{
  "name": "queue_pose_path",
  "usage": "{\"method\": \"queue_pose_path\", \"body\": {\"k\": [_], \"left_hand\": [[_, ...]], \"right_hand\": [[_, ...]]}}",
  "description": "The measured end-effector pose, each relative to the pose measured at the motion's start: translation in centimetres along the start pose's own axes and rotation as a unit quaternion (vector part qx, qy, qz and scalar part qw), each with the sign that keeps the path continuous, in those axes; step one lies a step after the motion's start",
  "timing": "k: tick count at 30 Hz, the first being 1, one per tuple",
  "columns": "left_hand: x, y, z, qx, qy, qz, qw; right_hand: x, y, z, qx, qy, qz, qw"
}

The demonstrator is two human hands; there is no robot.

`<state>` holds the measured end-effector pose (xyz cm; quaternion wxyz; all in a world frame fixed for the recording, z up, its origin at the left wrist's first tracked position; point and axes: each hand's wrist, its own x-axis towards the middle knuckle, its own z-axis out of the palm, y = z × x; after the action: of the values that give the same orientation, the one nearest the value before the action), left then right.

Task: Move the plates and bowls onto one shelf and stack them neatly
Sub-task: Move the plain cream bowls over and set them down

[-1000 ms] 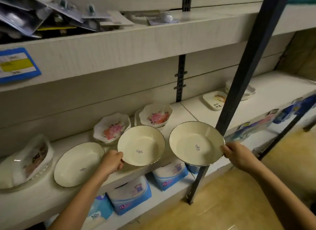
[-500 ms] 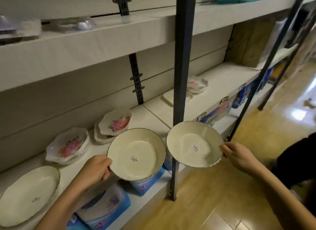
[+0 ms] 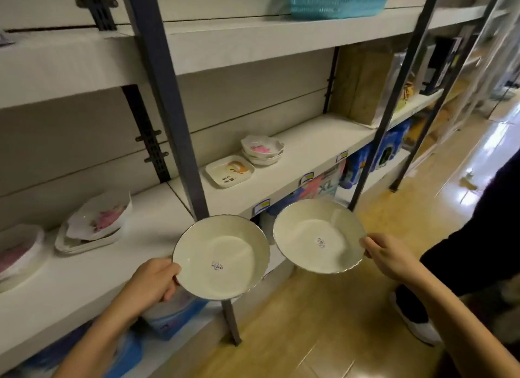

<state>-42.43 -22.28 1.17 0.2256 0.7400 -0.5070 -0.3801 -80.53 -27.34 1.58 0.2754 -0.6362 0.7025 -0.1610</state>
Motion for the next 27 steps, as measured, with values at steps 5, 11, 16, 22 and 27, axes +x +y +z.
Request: {"method": "queue_pose_path", "body": {"k": [5, 11, 16, 22, 27], "left_hand": [[0.6, 4.1, 4.5, -0.018, 0.03, 0.002, 0.999], [2.9, 8.3, 7.3, -0.018, 0.041, 0.016, 0.999], [6.8, 11.2, 8.7, -0.015, 0.052, 0.001, 0.999], [12.8, 13.2, 9.6, -0.034, 0.084, -0.011, 0.996], [18.1, 15.5, 9.6, -0.028, 0.114, -0.007, 0.993]], "right_hand": [[2.7, 3.6, -3.0, -0.008, 0.005, -0.006, 1.0], [6.5, 6.7, -5.2, 0.018, 0.013, 0.003, 1.0], [11.1, 7.7, -6.7, 0.049, 0.006, -0.008, 0.999], [19.4, 7.6, -7.4, 0.066, -0.006, -0.018, 0.998], [27.8, 6.6, -8.4, 0.055, -0.035, -0.053, 0.996]]}}
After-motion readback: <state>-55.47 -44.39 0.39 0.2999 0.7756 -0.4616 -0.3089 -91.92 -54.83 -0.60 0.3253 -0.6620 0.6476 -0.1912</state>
